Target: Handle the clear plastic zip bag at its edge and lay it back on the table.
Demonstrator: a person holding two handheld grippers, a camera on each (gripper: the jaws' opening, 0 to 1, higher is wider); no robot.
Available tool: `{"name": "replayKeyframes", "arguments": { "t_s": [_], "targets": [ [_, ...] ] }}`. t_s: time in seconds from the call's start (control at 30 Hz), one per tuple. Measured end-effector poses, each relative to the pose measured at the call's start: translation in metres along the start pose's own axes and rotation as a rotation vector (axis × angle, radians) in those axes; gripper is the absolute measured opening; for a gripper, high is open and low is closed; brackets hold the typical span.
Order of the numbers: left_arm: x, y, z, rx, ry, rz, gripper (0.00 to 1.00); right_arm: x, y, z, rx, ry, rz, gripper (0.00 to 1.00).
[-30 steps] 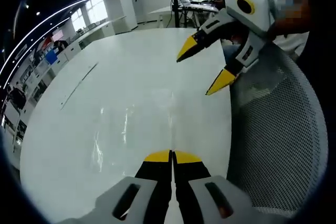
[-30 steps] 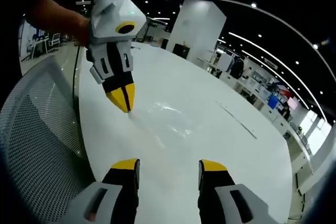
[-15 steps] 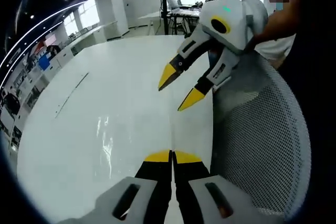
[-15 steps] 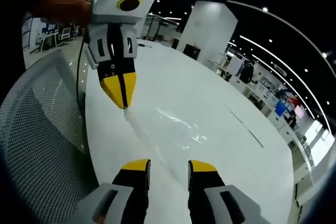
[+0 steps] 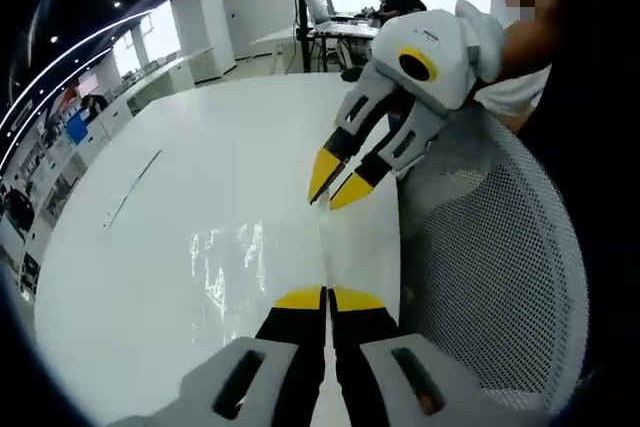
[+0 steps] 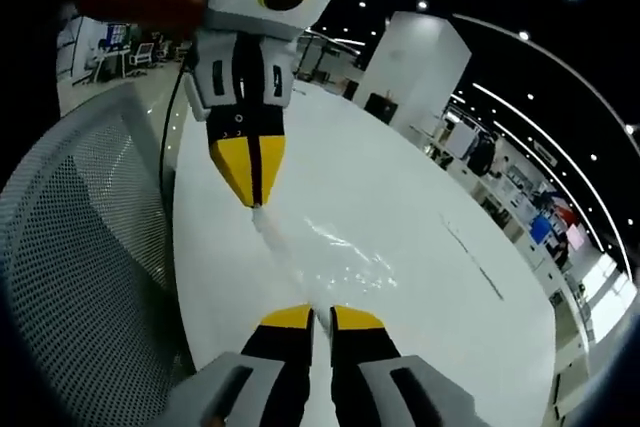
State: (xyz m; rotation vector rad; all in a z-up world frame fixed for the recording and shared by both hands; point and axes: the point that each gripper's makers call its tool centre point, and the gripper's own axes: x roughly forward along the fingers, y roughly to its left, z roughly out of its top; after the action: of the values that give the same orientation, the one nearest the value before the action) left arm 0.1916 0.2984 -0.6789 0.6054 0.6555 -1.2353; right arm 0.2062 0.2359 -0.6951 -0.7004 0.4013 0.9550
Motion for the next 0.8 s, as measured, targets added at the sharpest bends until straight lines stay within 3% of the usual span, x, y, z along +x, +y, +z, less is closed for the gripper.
{"name": "replayKeyframes", "arguments": {
  "t_s": [0.3, 0.63, 0.8],
  "targets": [
    [0.0, -0.002, -0.007, 0.1, 0.051, 0.009, 0.0, 0.003, 0.006, 0.002, -0.037, 0.003, 0.027, 0.0],
    [-0.001, 0.0, -0.014, 0.194, 0.09, 0.021, 0.18, 0.005, 0.007, 0.002, -0.041, 0.008, 0.046, 0.0],
    [0.0, -0.001, -0.016, 0.2, 0.099, 0.02, 0.19, 0.005, 0.006, 0.003, -0.038, 0.003, 0.046, 0.0]
  ]
}}
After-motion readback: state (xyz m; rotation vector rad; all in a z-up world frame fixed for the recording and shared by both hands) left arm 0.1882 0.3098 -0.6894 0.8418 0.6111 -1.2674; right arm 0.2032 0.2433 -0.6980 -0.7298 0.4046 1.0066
